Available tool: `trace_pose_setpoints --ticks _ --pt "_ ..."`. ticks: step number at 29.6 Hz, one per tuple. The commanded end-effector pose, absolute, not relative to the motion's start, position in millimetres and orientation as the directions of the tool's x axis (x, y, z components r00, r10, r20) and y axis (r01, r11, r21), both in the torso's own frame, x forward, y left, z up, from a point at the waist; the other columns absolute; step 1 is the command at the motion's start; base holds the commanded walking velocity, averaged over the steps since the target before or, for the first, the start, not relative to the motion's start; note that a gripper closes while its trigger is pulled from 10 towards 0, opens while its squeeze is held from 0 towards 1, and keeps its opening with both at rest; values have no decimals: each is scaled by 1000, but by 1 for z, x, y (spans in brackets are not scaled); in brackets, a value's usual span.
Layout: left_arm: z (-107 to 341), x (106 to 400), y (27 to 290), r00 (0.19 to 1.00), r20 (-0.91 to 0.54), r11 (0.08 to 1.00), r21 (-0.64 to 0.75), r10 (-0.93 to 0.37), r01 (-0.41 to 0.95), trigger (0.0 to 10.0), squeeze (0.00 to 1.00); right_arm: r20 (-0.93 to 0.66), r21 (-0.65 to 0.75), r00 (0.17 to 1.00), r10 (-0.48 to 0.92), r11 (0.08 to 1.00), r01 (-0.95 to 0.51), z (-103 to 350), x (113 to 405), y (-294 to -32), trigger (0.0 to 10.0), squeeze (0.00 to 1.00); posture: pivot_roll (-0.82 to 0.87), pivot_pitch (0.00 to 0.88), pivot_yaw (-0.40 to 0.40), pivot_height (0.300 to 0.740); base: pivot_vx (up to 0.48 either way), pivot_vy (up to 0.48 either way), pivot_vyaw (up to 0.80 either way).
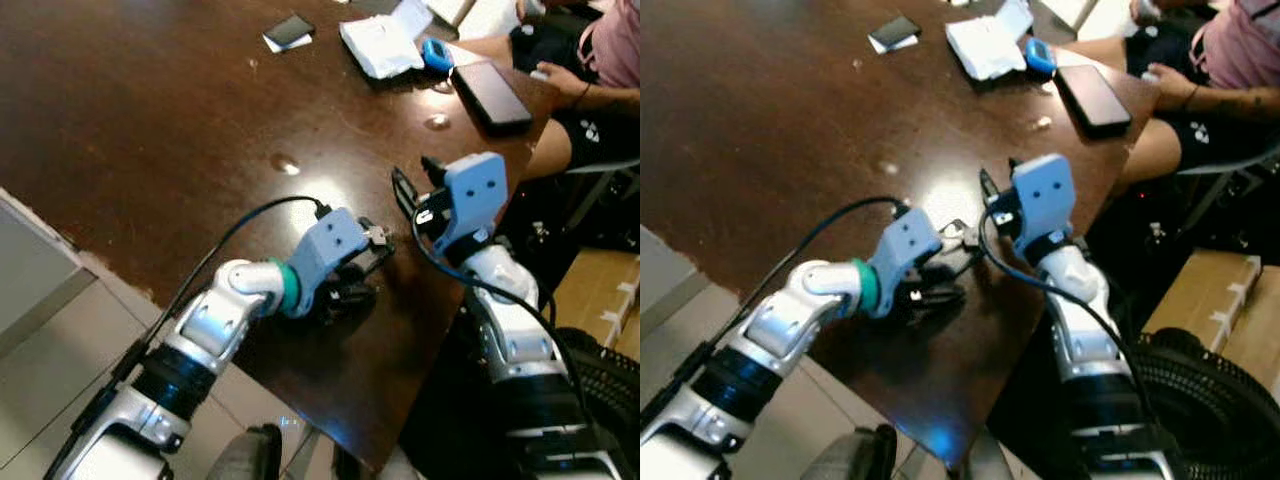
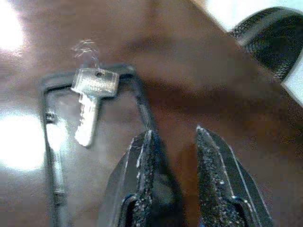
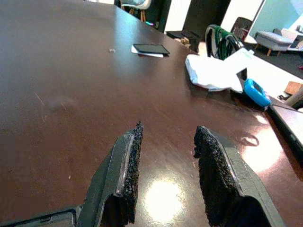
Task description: Hang keys on a hook
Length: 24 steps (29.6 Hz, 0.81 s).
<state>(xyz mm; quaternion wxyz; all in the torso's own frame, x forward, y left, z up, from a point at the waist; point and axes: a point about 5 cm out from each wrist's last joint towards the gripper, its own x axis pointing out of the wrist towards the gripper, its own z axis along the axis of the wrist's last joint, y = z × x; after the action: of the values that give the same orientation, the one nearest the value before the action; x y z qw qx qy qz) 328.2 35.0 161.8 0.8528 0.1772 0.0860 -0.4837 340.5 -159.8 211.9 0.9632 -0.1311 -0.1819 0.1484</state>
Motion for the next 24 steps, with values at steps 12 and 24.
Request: trace_pose_setpoints --ticks 12,24 --pt "124 363 81 831 -435 827 277 -346 489 10000 0 321 -286 887 331 927 -243 209 338 -157 10000 0 11 236 93 740 0 0 0" --pt "135 378 99 914 -364 909 295 -179 295 10000 0 323 -282 887 329 928 -242 208 338 -157 10000 0 17 244 96 740 0 0 0"
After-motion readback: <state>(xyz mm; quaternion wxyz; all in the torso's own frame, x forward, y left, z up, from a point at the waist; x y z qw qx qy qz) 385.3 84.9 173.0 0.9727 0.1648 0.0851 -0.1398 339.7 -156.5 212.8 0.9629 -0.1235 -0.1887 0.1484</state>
